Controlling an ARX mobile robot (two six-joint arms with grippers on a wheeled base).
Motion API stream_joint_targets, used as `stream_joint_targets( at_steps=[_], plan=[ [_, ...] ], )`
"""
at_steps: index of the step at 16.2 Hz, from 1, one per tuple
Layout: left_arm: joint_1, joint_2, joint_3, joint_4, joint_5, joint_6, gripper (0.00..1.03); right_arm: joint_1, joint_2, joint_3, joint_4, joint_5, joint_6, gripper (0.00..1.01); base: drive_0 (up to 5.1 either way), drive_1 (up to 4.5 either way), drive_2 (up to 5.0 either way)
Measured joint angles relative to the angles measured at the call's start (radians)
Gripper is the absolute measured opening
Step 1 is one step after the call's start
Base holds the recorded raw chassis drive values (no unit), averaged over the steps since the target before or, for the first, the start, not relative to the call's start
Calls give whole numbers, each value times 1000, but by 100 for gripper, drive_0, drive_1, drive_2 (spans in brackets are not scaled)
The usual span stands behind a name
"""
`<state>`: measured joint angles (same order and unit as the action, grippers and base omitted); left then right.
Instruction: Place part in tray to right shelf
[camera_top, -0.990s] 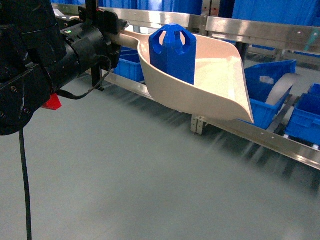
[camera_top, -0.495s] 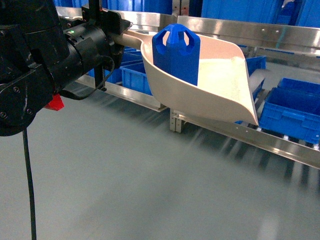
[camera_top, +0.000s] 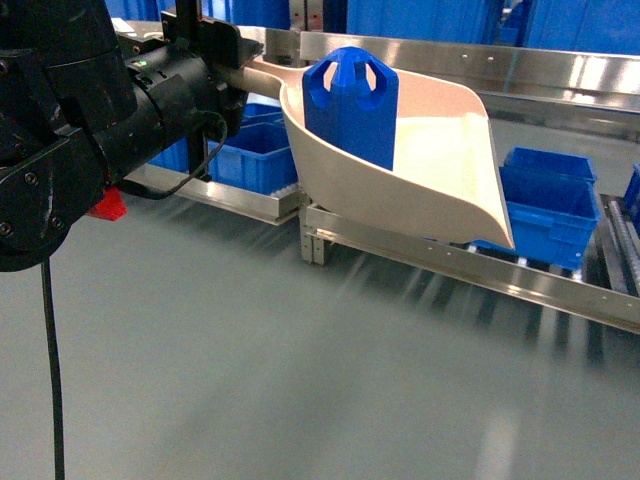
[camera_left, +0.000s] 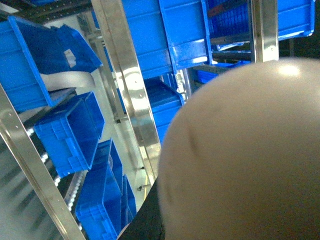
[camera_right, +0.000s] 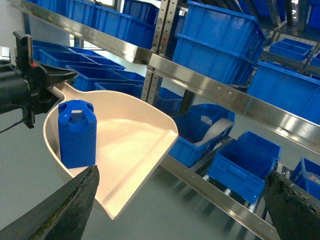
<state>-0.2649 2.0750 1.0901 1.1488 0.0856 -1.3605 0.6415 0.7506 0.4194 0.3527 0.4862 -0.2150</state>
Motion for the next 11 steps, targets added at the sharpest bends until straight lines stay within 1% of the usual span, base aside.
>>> stream_joint_targets(
  at_steps=[11],
  plan=[
    [-4,0,0,-1,0,0,13,0,0,0,0,0,0,98,-163,-163,-163]
  ],
)
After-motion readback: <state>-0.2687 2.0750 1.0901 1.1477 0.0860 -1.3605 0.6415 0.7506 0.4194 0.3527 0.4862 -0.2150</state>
